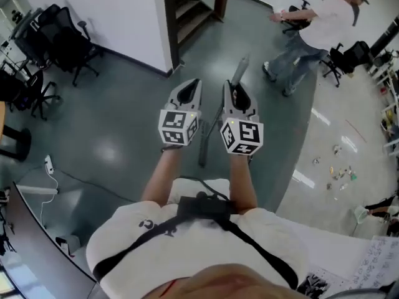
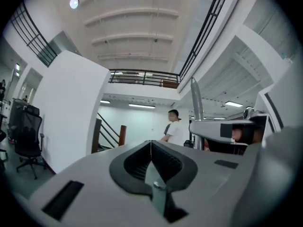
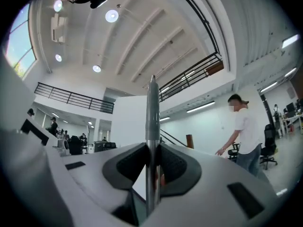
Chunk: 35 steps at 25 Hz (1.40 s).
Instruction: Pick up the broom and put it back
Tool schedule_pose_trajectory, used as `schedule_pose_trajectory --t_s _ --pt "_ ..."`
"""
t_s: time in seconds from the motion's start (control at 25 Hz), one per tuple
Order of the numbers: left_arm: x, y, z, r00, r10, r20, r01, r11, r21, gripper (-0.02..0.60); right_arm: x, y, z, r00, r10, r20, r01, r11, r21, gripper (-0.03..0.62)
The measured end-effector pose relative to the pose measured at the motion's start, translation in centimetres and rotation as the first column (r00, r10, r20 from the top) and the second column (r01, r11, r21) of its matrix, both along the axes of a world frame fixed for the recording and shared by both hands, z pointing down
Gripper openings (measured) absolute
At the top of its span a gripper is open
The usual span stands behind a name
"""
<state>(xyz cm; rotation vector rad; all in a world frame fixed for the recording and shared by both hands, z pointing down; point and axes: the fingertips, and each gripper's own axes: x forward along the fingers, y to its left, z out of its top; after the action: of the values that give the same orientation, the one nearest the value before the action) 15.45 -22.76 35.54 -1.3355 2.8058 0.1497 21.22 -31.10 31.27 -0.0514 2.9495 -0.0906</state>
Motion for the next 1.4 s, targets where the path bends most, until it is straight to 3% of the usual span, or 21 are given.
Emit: schedule_pose_trajectory --t_s 0.24,0.44,0.64,0.88,0.96,1.08,1.12,1.28,1.4 --pt "-8.1 12.7 2.2 0.979 -0.198 -0.040 0.198 0.980 0.012 0.011 -10.6 12.3 1.9 0.979 -0.202 -0.035 0.203 0.979 0.028 0.095" --pt "-14.9 22.0 3.1 0.924 -0.370 -0.096 0.373 0.928 0.018 0.011 -19.1 21.0 2.8 0.928 -0.362 -0.090 0.367 0.929 0.041 0.095" --pt "-20.0 32.0 4.4 0.828 -0.548 -0.114 0.554 0.832 0.023 0.011 -26.5 30.8 4.4 0.829 -0.548 -0.110 0.554 0.832 0.031 0.095" --pt "-26.0 40.5 4.5 0.714 -0.694 -0.092 0.698 0.716 0.023 0.011 -33.7 40.4 4.4 0.689 -0.719 -0.092 0.723 0.691 0.011 0.095" --pt "-28.0 42.9 4.1 0.657 -0.751 -0.074 0.754 0.657 0.023 0.011 -35.8 42.9 3.7 0.636 -0.767 -0.078 0.770 0.638 0.006 0.095" --pt "-30.3 46.2 3.4 0.549 -0.834 -0.052 0.836 0.549 0.022 0.011 -39.0 45.6 2.7 0.566 -0.822 -0.061 0.824 0.566 0.008 0.095" --pt "-30.8 47.2 3.4 0.525 -0.849 -0.055 0.851 0.525 0.021 0.011 -40.0 46.6 2.6 0.542 -0.838 -0.059 0.840 0.543 0.012 0.095" --pt "-31.9 51.3 4.4 0.464 -0.883 -0.071 0.885 0.465 -0.004 0.012 -42.7 51.5 3.8 0.447 -0.892 -0.060 0.894 0.445 0.046 0.095" --pt "-32.2 55.6 5.0 0.421 -0.903 -0.085 0.906 0.423 0.001 0.012 -43.4 55.8 4.9 0.414 -0.906 -0.085 0.909 0.409 0.075 0.095"
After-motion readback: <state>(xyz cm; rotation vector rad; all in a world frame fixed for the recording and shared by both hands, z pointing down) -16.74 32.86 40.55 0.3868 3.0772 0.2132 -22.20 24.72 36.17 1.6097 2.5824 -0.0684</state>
